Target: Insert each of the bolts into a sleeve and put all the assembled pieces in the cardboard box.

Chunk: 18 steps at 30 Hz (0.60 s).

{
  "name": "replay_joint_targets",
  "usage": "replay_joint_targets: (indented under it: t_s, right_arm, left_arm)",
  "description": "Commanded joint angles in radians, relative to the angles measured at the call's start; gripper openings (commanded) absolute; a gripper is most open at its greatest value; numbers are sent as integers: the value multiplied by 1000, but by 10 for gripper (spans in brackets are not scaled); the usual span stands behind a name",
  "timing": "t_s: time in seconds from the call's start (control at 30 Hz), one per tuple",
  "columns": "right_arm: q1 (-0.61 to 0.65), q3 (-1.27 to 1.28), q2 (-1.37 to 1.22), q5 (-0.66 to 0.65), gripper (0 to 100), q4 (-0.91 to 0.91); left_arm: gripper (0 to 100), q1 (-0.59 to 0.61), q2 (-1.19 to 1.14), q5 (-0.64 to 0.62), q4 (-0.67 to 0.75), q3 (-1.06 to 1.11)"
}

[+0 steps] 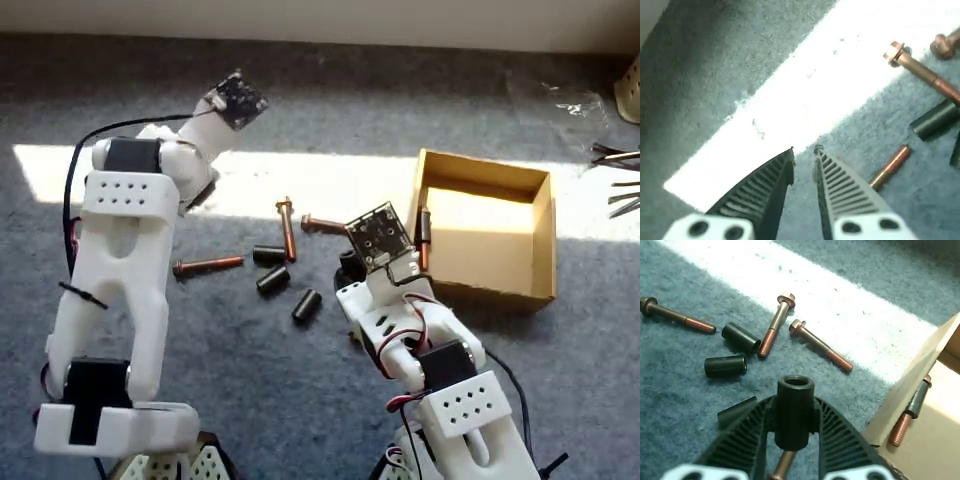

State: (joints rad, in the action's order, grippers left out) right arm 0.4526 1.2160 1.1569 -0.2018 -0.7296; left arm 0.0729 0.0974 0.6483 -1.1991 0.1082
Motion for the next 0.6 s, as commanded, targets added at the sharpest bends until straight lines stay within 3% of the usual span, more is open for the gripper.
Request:
replay_joint_targets:
  t_s: [0.0,0.13,0.43,0.57]
  right_arm:
    - [-13,-15,21,-9,5,25]
    - [-13,-15,21,-9,5,25]
    - [-13,-15,18,-9,5,25]
    - [-13,-15,16,-9,5,25]
  left_arm:
    - [77,-22,160,-431,9,53]
    - [77,-21,260,-690,15,173]
    - [77,-22,401,-1005,175,518]
    - [81,-21,466,-1100,339,725]
